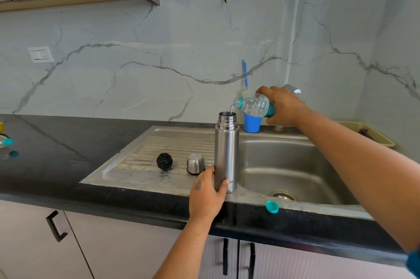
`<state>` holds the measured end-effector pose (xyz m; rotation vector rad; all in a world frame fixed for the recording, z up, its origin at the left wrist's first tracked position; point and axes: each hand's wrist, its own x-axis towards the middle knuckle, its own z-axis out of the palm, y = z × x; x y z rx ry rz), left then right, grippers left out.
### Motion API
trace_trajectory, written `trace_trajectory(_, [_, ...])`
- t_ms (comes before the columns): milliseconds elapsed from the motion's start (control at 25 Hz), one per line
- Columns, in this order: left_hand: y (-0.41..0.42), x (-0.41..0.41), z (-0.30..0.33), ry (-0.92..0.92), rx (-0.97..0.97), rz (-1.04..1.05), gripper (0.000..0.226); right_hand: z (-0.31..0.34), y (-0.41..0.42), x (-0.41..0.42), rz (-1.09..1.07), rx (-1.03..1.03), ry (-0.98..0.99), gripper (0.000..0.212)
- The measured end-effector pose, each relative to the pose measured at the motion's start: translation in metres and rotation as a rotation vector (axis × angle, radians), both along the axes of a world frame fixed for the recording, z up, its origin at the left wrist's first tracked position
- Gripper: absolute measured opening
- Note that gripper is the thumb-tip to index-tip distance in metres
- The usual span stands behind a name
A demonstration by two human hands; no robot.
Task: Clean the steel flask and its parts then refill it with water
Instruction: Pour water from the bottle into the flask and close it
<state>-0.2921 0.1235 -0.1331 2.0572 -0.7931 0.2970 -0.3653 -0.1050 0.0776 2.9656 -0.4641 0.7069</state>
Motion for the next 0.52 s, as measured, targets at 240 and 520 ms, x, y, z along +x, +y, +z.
trace_trajectory(240, [0.0004, 0.0006, -0.0016, -0.001, -0.013, 0.006, 0.051, 0.0019, 0.0004, -0.0007, -0.01, -0.021, -0.004, 0.079])
trace_trajectory(520, [-0.0034, 0.0027, 0.0019, 0.091, -0.081, 0.0, 0.075, 0.0033, 0.0008, -0.0012, -0.006, -0.054, 0.007, 0.077])
